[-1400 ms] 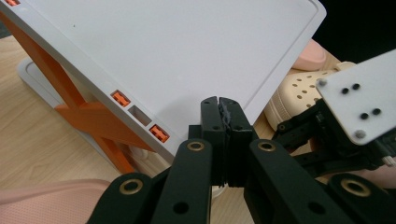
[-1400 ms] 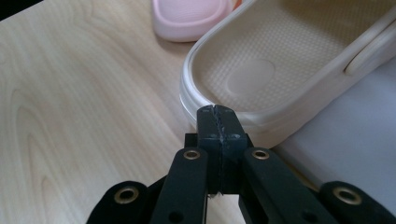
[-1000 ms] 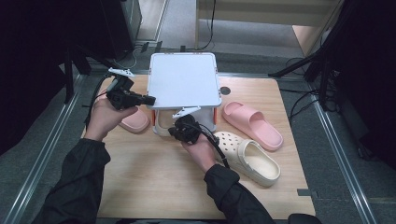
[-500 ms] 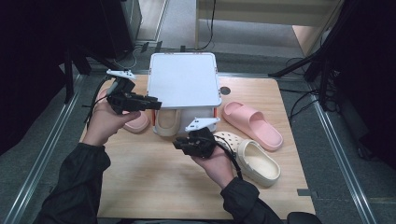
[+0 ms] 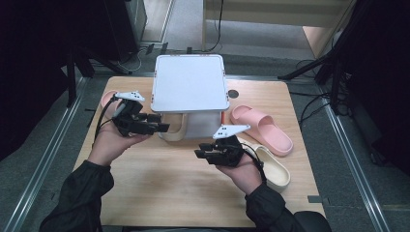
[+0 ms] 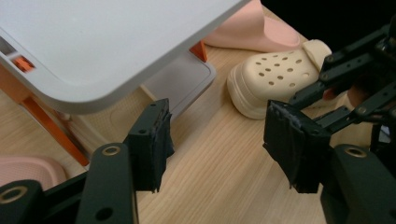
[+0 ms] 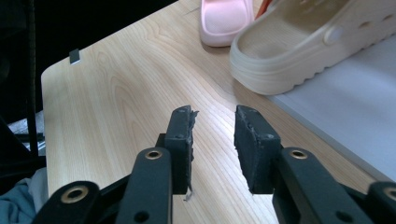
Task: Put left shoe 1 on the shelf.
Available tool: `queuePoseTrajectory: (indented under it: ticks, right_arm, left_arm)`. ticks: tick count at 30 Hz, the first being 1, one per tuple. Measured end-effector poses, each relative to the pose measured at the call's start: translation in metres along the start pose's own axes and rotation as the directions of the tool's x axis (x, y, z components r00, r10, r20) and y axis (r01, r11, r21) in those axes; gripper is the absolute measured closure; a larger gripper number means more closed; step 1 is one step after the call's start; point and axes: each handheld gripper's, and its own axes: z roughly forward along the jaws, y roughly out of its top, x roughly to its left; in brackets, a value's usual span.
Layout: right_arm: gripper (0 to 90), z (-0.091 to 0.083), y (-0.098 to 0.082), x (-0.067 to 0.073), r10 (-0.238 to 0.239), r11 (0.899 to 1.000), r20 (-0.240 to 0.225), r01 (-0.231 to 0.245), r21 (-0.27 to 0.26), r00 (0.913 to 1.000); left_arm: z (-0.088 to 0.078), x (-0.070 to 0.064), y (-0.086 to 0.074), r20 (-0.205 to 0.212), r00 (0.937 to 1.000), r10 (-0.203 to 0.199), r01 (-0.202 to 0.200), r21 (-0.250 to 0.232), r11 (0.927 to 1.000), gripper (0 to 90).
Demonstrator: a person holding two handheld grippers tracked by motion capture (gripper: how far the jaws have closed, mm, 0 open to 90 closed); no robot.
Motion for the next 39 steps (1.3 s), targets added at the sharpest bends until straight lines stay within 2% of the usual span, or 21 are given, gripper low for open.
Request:
queuePoseTrajectory:
  ticks: [4, 8, 10, 15, 19, 23, 30, 34, 39]
  right_arm:
    - [61.8, -0.006, -0.003, -0.004, 0.0, 1.0, 0.001, 0.0, 0.007, 1.0]
    - [60.8, -0.015, -0.007, -0.008, -0.001, 1.0, 0.014, 0.0, 0.019, 0.9999]
    - [60.7, -0.02, -0.008, -0.01, -0.006, 1.0, 0.015, 0.006, 0.019, 0.9999]
    - [60.6, -0.033, -0.012, -0.014, -0.016, 1.0, 0.026, 0.016, 0.009, 0.9995]
    - [60.7, -0.045, -0.019, -0.02, 0.009, 1.0, 0.049, -0.009, 0.008, 0.9988]
    - [60.9, -0.062, -0.028, -0.025, 0.029, 1.0, 0.091, -0.029, 0.002, 0.9954]
    - [61.6, -0.083, -0.043, -0.029, 0.061, 0.998, 0.135, -0.063, 0.006, 0.9889]
    - [61.5, -0.094, -0.051, -0.031, 0.092, 0.996, 0.164, -0.093, 0.003, 0.9821]
    - [62.6, -0.112, -0.064, -0.031, 0.125, 0.992, 0.197, -0.122, -0.027, 0.9723]
  left_arm:
    - [0.003, -0.003, -0.009, -0.005, 1.0, 0.002, -0.002, -0.009, 1.0, 40.9]
    - [0.004, -0.005, -0.019, -0.021, 0.9996, 0.019, -0.02, -0.024, 0.9995, 41.8]
    - [0.006, -0.006, -0.024, -0.025, 0.9997, 0.008, -0.009, -0.037, 0.9993, 41.7]
    - [0.014, -0.01, -0.036, -0.039, 0.9991, 0.013, -0.014, -0.023, 0.9996, 41.6]
    - [0.021, -0.012, -0.041, -0.032, 0.9993, 0.018, -0.018, -0.012, 0.9998, 41.2]
    - [0.029, -0.013, -0.042, -0.014, 0.9998, 0.012, -0.013, -0.005, 0.9999, 40.7]
    - [0.044, -0.018, -0.037, 0.006, 0.9993, 0.037, -0.037, 0.015, 0.9992, 42.0]
    - [0.051, -0.019, -0.035, 0.029, 0.9988, 0.04, -0.04, 0.013, 0.9991, 42.9]
    - [0.057, -0.019, -0.034, 0.038, 0.9985, 0.039, -0.04, 0.017, 0.9991, 43.3]
